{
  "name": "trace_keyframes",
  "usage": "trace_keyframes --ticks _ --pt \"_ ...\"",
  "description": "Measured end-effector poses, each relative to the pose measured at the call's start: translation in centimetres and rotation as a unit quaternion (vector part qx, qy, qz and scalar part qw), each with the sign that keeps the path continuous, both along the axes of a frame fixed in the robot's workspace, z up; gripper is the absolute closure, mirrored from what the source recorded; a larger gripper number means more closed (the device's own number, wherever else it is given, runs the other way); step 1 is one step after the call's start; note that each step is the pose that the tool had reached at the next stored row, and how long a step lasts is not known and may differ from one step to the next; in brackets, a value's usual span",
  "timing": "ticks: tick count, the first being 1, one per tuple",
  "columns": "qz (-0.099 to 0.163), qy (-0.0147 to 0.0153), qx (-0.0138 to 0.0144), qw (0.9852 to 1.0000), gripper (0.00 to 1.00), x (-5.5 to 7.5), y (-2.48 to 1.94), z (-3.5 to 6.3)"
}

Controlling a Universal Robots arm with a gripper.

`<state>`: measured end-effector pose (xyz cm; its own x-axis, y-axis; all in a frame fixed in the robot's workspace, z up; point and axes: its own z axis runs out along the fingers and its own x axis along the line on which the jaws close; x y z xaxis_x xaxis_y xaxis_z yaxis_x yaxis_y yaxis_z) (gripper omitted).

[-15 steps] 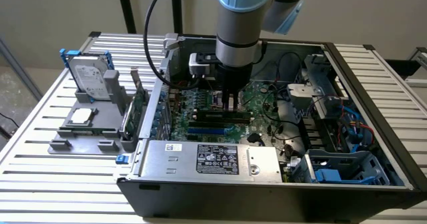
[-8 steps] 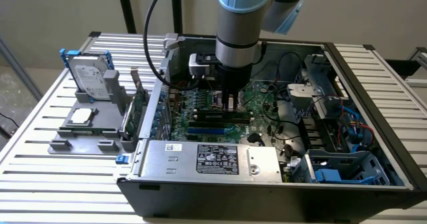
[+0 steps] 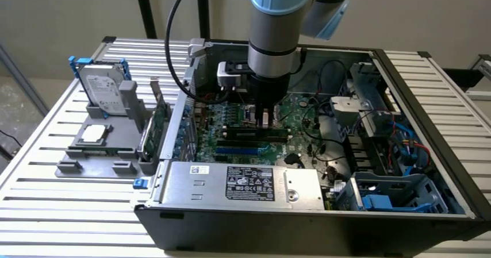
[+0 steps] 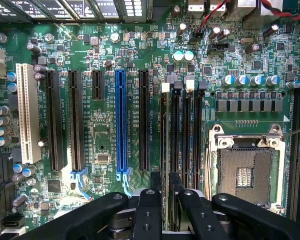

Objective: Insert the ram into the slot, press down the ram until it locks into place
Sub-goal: 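Insert the ram into the slot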

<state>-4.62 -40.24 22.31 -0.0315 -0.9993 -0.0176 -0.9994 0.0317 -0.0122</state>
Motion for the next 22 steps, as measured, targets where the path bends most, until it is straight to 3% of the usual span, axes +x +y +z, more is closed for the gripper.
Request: trace_keyframes --ticks 8,10,11,22 --pt "0.0 0.0 -0.0001 1.0 0.78 0.0 0.0 0.0" --pt "0.0 0.0 -0.0001 1.0 0.81 0.0 0.0 0.01" --pt "0.0 0.0 -0.0001 1.0 0.87 0.0 0.0 0.0" --pt "0.0 0.0001 0.0 1.0 0.87 0.0 0.02 0.12"
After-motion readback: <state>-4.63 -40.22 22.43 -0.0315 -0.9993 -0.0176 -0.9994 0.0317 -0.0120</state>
